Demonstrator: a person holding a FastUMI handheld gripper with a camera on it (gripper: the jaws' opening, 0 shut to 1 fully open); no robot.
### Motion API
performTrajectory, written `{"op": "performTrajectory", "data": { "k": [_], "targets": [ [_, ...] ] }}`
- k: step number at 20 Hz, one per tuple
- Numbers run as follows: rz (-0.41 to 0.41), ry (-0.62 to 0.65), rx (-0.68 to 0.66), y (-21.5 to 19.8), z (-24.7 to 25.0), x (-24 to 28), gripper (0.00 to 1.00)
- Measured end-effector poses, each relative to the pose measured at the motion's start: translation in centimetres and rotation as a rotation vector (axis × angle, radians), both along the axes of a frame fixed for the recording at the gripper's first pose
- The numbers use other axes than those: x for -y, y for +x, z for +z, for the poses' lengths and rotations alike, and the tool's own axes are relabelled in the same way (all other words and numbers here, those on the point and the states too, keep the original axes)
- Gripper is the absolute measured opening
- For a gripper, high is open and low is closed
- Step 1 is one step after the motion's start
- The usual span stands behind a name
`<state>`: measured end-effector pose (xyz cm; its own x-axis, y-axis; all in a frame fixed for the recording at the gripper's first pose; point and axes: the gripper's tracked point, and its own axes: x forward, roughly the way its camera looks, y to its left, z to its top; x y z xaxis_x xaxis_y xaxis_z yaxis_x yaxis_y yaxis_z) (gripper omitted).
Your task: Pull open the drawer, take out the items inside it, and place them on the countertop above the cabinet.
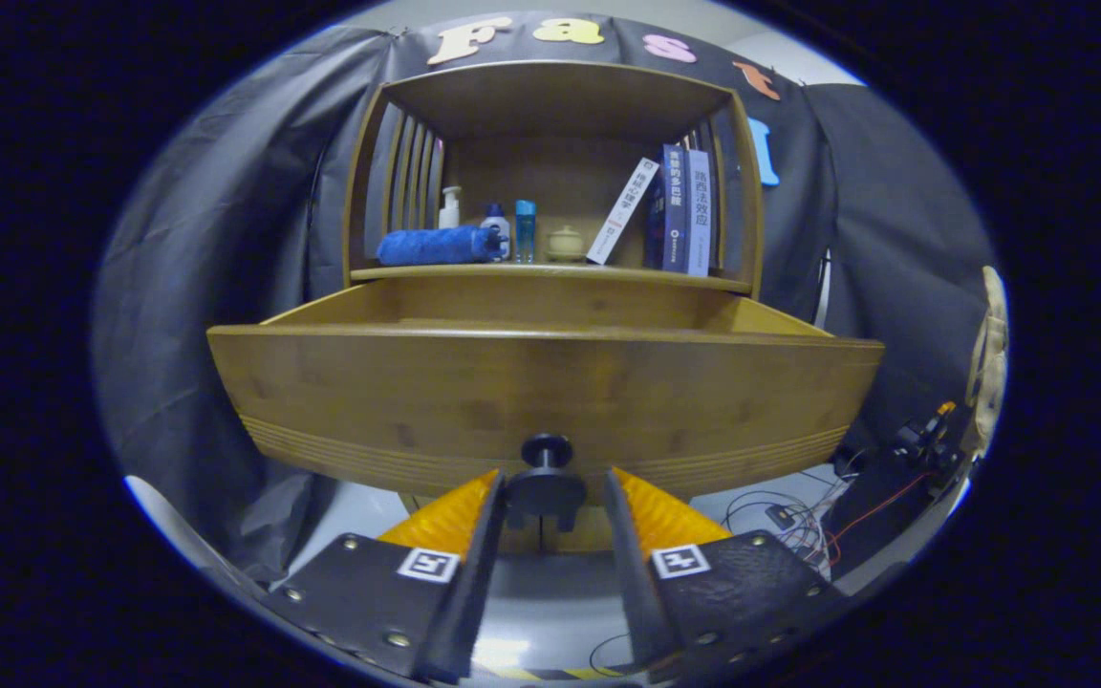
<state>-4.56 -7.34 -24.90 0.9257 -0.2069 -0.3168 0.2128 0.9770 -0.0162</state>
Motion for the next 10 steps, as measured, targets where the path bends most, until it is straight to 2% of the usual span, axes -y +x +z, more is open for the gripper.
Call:
{"op": "performTrajectory", "data": {
  "k": [4, 10],
  "targets": [
    [-0.004, -0.048, 0.043, -0.9, 3.3, -0.1, 0.99],
    [0.028, -0.121, 0.111, -2.5, 8.3, -1.1, 0.98]
  ]
}}
